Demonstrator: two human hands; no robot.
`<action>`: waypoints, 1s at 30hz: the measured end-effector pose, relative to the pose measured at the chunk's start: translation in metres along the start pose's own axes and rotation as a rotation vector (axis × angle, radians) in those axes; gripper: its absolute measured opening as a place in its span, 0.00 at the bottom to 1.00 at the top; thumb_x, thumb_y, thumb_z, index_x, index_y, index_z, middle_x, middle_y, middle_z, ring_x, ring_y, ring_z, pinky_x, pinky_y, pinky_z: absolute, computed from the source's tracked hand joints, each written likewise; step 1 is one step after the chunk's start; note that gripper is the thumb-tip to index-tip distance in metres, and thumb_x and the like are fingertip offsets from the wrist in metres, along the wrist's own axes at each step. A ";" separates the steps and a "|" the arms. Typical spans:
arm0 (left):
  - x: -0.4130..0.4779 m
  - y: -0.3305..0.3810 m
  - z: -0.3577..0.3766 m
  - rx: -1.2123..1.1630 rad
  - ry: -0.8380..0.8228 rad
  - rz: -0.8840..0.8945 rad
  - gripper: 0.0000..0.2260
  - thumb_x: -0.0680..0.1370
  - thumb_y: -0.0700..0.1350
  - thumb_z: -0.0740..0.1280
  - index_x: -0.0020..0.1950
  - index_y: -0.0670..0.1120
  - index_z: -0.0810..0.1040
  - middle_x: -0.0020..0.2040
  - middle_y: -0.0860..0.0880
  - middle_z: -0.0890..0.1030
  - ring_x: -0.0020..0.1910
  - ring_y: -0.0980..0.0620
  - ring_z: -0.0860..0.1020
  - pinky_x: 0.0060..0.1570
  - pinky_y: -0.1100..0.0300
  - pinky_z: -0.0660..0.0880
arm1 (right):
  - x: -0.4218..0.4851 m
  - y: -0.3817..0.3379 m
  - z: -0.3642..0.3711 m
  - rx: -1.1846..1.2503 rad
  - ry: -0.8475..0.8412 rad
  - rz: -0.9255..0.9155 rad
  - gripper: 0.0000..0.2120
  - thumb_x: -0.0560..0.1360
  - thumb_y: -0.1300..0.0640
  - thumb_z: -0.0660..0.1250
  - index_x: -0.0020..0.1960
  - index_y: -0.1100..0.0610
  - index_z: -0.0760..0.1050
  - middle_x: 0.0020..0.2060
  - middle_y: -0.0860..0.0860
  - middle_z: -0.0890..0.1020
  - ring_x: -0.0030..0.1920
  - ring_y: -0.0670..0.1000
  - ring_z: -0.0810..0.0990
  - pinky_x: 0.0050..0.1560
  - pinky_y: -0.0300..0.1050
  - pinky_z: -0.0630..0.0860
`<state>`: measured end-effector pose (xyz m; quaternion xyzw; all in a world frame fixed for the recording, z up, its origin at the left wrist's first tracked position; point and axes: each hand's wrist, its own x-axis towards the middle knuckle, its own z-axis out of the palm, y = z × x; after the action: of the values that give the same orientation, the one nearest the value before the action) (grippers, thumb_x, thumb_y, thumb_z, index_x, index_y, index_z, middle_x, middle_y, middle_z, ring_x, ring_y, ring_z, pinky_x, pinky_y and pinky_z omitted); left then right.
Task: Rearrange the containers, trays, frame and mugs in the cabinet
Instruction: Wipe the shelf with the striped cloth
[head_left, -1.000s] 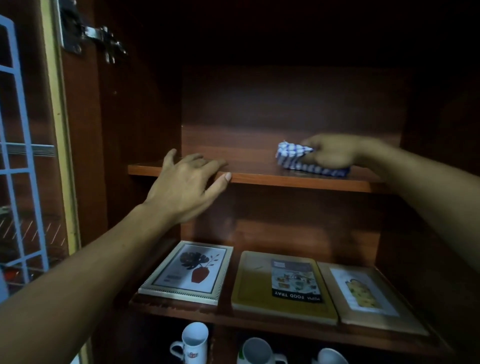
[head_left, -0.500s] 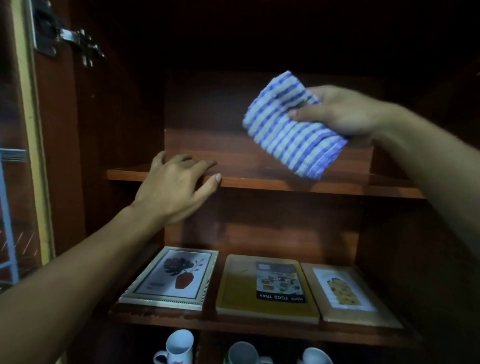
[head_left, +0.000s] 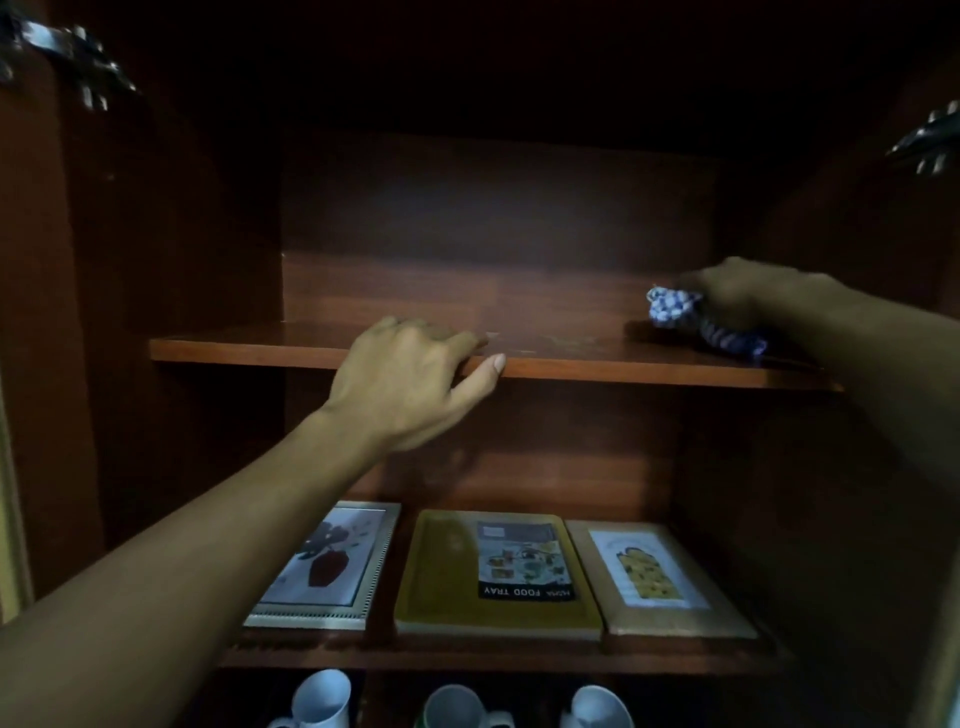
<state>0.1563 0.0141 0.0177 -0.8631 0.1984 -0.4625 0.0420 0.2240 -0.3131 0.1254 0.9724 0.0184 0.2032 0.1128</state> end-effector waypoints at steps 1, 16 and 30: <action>0.000 0.000 0.001 0.010 0.011 -0.001 0.28 0.79 0.63 0.45 0.60 0.51 0.79 0.48 0.48 0.84 0.47 0.45 0.81 0.47 0.53 0.72 | 0.000 -0.002 0.004 -0.003 -0.040 -0.007 0.18 0.80 0.54 0.62 0.69 0.54 0.72 0.63 0.60 0.77 0.60 0.61 0.77 0.57 0.44 0.73; -0.001 -0.002 0.002 0.014 0.025 0.019 0.26 0.79 0.62 0.45 0.52 0.51 0.79 0.43 0.51 0.83 0.41 0.47 0.81 0.43 0.54 0.69 | -0.048 -0.076 -0.041 0.348 -0.141 -0.395 0.03 0.80 0.59 0.64 0.50 0.57 0.76 0.47 0.51 0.84 0.48 0.53 0.81 0.49 0.46 0.77; -0.011 0.024 0.004 -0.070 0.036 0.067 0.27 0.78 0.60 0.52 0.68 0.45 0.75 0.66 0.46 0.77 0.65 0.45 0.74 0.65 0.46 0.66 | 0.024 -0.006 -0.030 0.228 0.178 -0.072 0.06 0.78 0.63 0.63 0.45 0.59 0.76 0.53 0.64 0.81 0.49 0.60 0.78 0.47 0.44 0.68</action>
<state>0.1473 -0.0048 0.0007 -0.8485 0.2439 -0.4691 0.0235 0.2340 -0.2991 0.1603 0.9558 0.0862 0.2810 0.0069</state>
